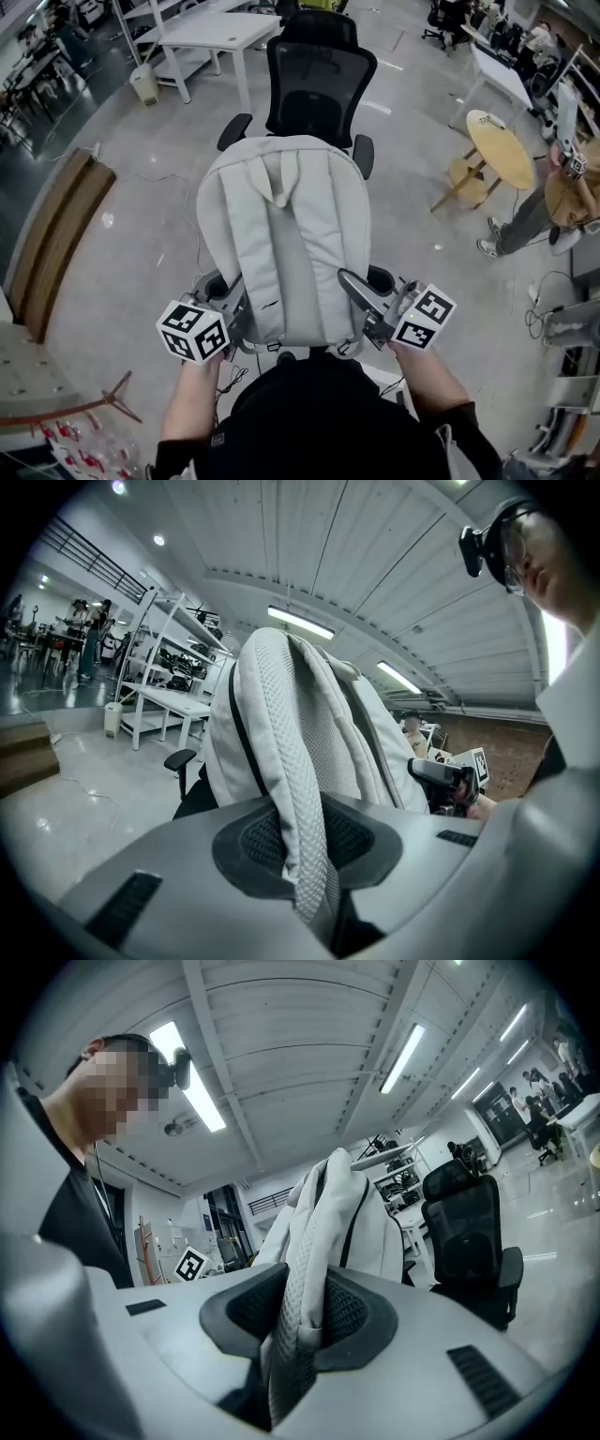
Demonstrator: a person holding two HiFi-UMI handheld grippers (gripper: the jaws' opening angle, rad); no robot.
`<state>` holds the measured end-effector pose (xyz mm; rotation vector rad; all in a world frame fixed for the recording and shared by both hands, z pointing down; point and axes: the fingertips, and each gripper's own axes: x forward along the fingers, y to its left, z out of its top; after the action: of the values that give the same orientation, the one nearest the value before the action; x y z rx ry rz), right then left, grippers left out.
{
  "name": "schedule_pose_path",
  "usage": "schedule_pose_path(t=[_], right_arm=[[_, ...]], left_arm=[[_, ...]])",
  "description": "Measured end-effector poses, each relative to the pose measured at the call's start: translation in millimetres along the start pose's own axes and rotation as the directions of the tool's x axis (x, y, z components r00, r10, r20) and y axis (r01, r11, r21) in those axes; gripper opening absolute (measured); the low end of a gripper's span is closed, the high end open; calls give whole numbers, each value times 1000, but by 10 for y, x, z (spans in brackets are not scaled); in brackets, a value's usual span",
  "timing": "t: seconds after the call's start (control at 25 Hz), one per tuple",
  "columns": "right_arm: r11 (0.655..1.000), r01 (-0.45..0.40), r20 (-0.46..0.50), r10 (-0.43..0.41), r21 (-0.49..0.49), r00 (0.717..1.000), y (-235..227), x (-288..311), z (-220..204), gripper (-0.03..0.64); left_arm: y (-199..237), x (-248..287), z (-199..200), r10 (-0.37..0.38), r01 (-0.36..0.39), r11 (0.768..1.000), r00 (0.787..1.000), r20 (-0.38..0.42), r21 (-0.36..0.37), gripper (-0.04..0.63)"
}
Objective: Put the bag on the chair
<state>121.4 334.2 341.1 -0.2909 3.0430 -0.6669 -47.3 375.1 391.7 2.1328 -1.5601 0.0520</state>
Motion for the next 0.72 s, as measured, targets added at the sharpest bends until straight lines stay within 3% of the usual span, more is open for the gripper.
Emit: schedule_pose_path(t=[0.4,0.72], right_arm=[[997,-80,-13,80,-6,997,-1548,325,765,107],[998,-57,-11,57,1,998,-2482,455,1202,107]], left_arm=[[310,1433,702,68,-68,997,998,12,-24,75],[528,2428,1102,38,-38,999,999,3,-38,75]])
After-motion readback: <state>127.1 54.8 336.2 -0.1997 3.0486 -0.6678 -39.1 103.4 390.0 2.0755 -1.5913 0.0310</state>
